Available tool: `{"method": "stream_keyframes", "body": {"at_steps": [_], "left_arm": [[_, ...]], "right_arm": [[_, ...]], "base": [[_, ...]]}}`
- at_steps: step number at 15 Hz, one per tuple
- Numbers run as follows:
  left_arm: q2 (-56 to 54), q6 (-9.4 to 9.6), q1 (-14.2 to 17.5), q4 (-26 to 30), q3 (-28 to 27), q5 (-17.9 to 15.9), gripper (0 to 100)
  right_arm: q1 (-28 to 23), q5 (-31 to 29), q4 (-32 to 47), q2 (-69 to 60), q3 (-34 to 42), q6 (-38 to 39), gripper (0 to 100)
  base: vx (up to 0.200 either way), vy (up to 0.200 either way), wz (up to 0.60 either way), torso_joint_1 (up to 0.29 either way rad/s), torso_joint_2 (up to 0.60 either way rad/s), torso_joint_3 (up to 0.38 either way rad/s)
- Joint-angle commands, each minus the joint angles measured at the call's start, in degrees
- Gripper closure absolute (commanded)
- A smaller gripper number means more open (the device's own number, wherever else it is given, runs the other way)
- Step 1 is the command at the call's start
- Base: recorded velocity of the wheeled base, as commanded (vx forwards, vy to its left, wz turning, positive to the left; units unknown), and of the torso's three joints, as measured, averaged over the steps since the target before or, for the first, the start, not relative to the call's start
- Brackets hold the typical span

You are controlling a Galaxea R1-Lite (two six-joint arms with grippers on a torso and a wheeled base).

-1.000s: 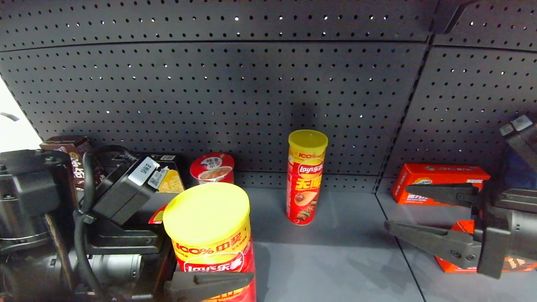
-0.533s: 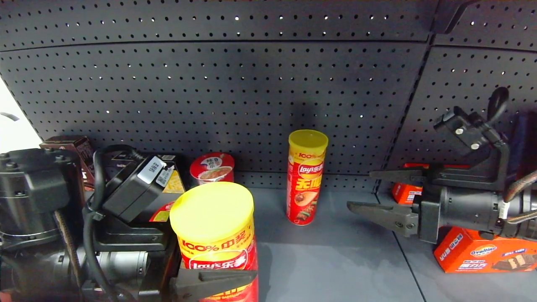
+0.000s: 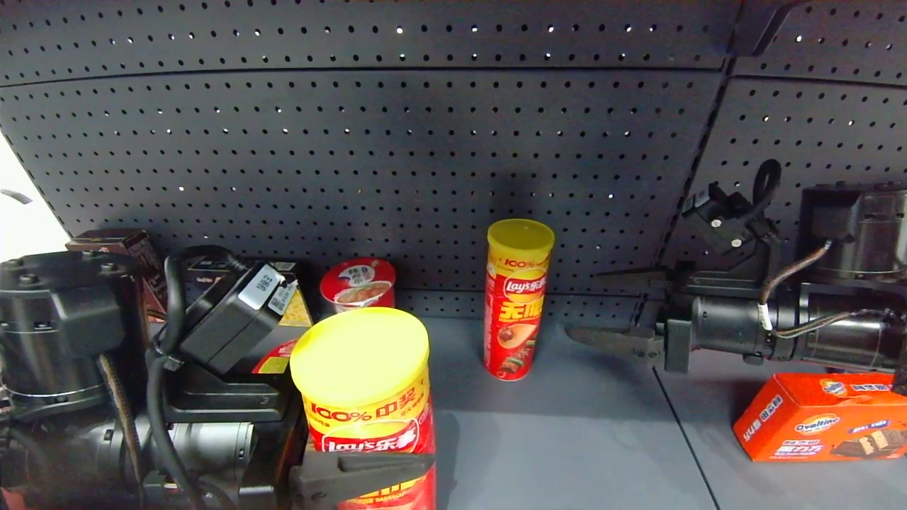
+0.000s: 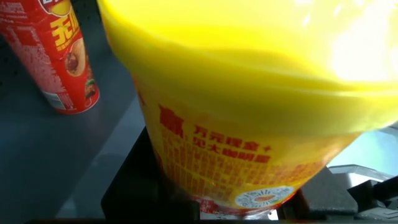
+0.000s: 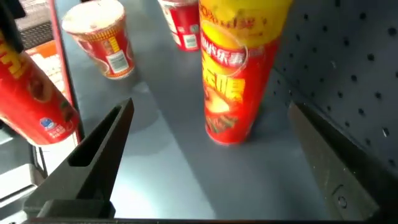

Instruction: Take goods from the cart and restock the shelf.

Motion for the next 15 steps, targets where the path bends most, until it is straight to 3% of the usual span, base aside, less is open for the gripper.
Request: {"method": "stream_keyframes", "body": {"at_steps": [1,5,15], "left_arm": [[0.7,0.00,-0.1,0.0,-0.4,0.0,100],[0.7,0.00,0.0,0.0,-0.8,0.0,100],[2.2,0.00,-0.2,0.0,-3.1,0.0,100]], "right_arm": [[-0.9,3.6,-2.9,5.4,-1.7,-0.2,0],[-2.5,9.0,-7.2,10.8,-4.2,-0.3,0],[-3.7,10.9,-8.5,18.0,-10.3,-0.6,0]], "base": [[0.000,0.000,0.00,0.000,0.00,0.000],[0.000,0.000,0.00,0.000,0.00,0.000],[0.000,0.000,0.00,0.000,0.00,0.000]]}}
